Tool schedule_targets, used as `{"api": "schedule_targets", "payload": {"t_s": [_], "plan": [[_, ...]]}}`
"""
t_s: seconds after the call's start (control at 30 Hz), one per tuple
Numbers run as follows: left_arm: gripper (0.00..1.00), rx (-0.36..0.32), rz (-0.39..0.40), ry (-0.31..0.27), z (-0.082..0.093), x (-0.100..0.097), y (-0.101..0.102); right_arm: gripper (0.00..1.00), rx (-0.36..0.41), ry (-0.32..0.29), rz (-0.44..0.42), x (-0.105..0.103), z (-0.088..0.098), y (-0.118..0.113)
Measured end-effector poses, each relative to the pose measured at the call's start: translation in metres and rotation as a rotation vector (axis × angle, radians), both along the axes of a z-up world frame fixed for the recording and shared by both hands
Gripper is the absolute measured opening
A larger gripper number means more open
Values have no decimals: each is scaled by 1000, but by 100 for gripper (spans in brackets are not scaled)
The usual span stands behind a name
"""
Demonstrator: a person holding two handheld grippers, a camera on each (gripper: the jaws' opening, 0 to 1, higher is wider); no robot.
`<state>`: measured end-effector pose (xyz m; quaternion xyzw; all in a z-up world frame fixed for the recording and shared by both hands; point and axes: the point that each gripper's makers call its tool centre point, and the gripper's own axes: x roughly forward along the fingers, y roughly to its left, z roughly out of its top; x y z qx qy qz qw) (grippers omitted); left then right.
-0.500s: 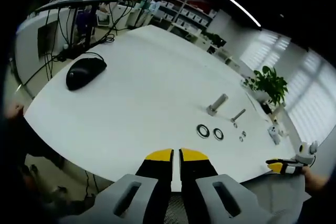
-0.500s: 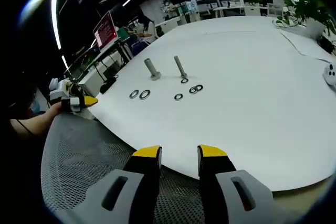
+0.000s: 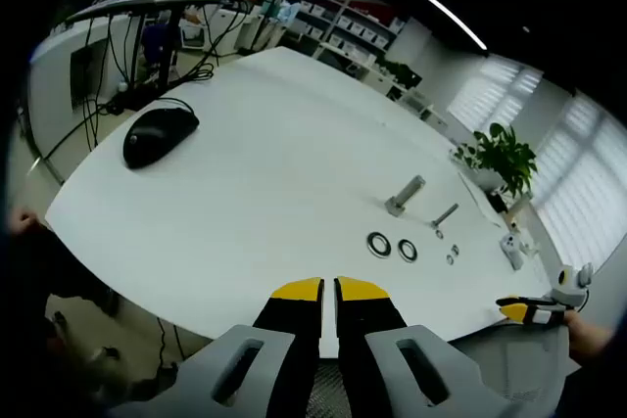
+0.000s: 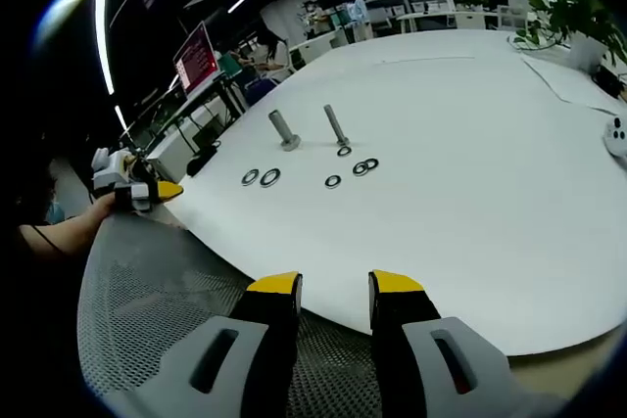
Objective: Place the washer onto the threaded stud by aligning its center hole with the stud, sliding it down to the base, and recovering from edge contact or off-axis alignment until the washer reaches the visible bottom stop.
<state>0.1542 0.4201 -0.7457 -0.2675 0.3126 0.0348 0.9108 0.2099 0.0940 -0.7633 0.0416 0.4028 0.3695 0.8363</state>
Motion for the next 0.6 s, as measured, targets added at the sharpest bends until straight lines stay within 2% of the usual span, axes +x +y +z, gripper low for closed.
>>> {"api": "schedule_targets", "payload": {"t_s": [0.4,0.5,0.6], "plan": [[1,3,0,-5,1,1,1,30,-8,12,30,-4,0,2],[1,4,-2,-4,0,1,1,31,89,0,35,-3,12,12],[1,4,-4,-6,0,1,1,31,70,27,60,-8,8,11]]}}
